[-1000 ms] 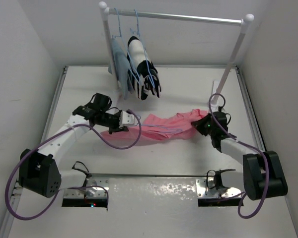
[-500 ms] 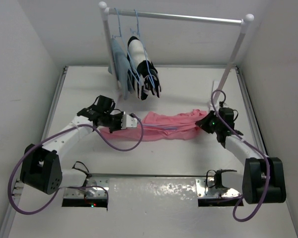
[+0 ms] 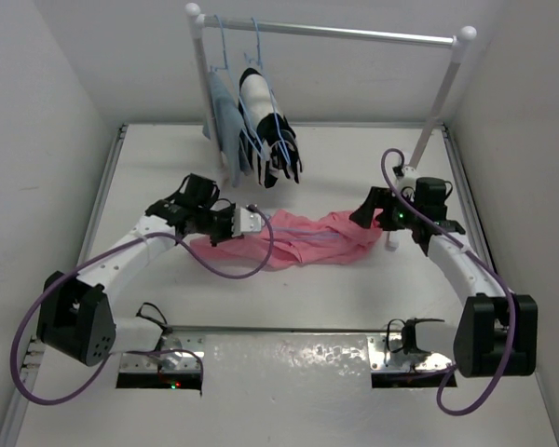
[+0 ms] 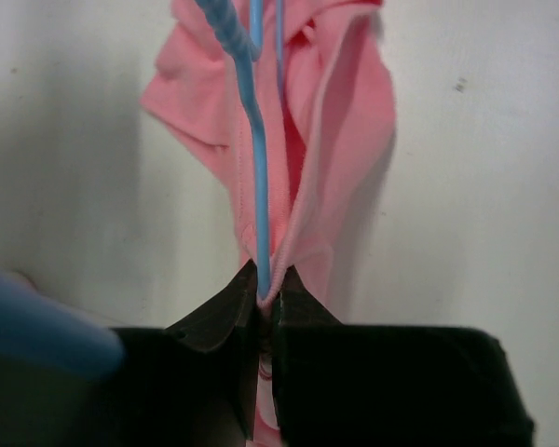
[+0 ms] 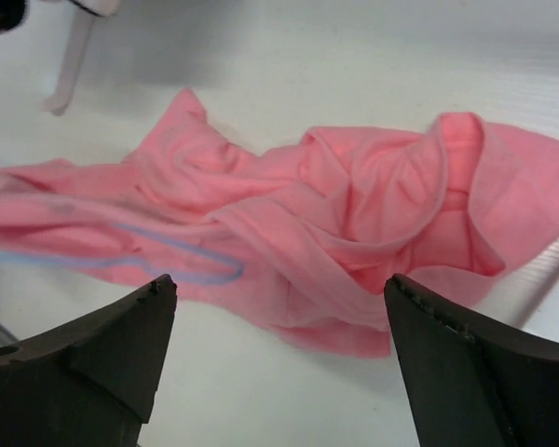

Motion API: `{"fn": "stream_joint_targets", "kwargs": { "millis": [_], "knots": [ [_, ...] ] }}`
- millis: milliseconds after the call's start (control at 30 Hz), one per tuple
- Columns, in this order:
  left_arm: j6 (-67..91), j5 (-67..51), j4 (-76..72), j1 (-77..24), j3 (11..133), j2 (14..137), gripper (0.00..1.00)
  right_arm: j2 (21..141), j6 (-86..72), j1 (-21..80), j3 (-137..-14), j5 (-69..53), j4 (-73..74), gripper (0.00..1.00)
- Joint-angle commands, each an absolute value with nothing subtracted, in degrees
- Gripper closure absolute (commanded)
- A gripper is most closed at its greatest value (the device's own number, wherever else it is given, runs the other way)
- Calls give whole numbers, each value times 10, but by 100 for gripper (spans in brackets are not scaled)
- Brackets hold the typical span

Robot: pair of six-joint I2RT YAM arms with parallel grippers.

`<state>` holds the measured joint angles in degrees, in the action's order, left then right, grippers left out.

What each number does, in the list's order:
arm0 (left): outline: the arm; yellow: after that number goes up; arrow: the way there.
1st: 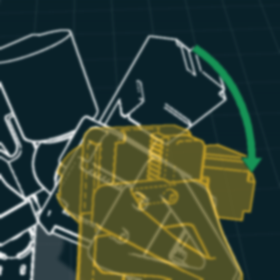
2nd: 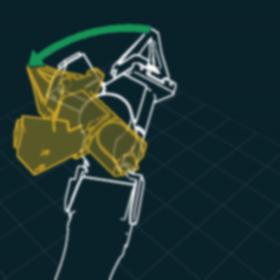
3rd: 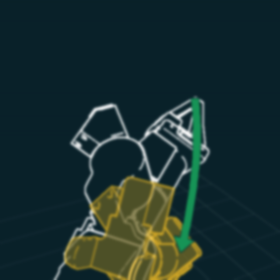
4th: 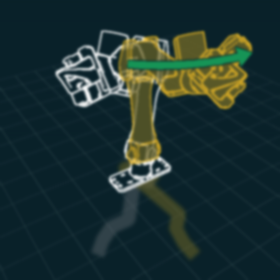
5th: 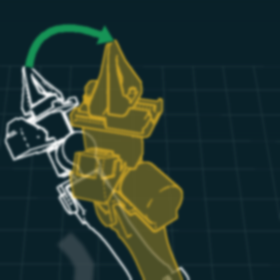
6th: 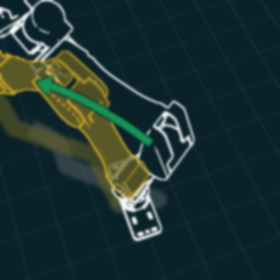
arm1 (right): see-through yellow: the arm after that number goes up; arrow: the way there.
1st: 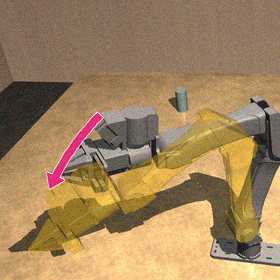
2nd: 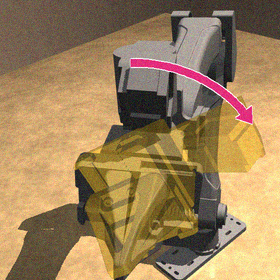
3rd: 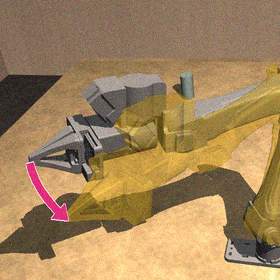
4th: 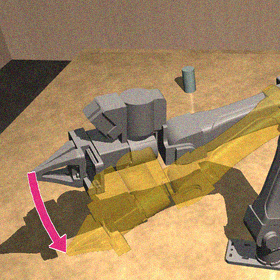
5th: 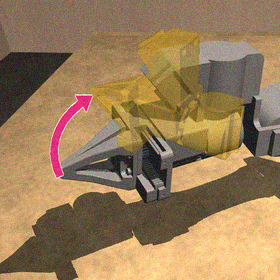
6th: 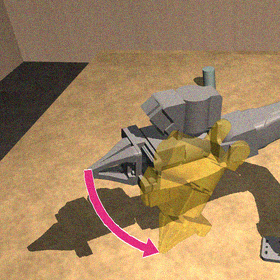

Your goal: Place the t-shirt on the hanger

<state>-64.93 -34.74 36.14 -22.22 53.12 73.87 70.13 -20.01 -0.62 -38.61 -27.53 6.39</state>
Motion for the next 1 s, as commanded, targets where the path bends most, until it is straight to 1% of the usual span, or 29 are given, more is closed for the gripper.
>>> {"fn": "stream_joint_targets", "kwargs": {
  "millis": [0,67,100,133,167,200,233,267,300,333,400,433,467,533,600,700,833,967],
  "knots": [
    [-488,-298,251,-225,562,755,100,667,-183,-9,-375,-330,20,11],
    [-440,-276,241,-224,564,769,100,650,-189,-7,-349,-330,-25,16],
    [-429,-277,243,-224,564,772,100,635,-188,0,-345,-335,-36,21],
    [-408,-279,243,-224,563,773,100,629,-159,27,-359,-331,-17,22],
    [-401,-292,245,-225,563,773,100,622,-137,94,-374,-314,7,26],
    [-396,-300,248,-225,563,773,100,621,-113,138,-389,-286,62,28],
    [-392,-316,250,-225,562,773,100,621,-86,188,-406,-218,73,29],
    [-390,-320,249,-225,560,773,100,621,-90,225,-404,-191,69,30],
    [-388,-320,246,-225,559,773,100,620,-108,272,-393,-168,28,32],
    [-387,-319,242,-225,557,773,100,617,-169,285,-349,-120,-13,38],
    [-388,-316,236,-225,555,775,100,620,-215,315,-301,-78,-120,51],
    [-389,-313,233,-225,555,776,100,627,-237,334,-279,-51,-138,57],
    [-389,-314,233,-225,556,779,100,641,-239,369,-279,-5,-143,56],
    [-391,-313,234,-225,557,782,100,694,-232,396,-305,31,-128,49],
    [-391,-312,235,-225,558,785,100,740,-230,417,-322,57,-132,49],
    [-392,-314,236,-225,560,786,100,769,-229,418,-328,95,-166,49],
    [-391,-316,237,-225,559,786,100,844,-229,419,-352,97,-162,49],
    [-394,-315,240,-225,560,785,100,871,-243,418,-347,116,-185,50]
  ]
}}
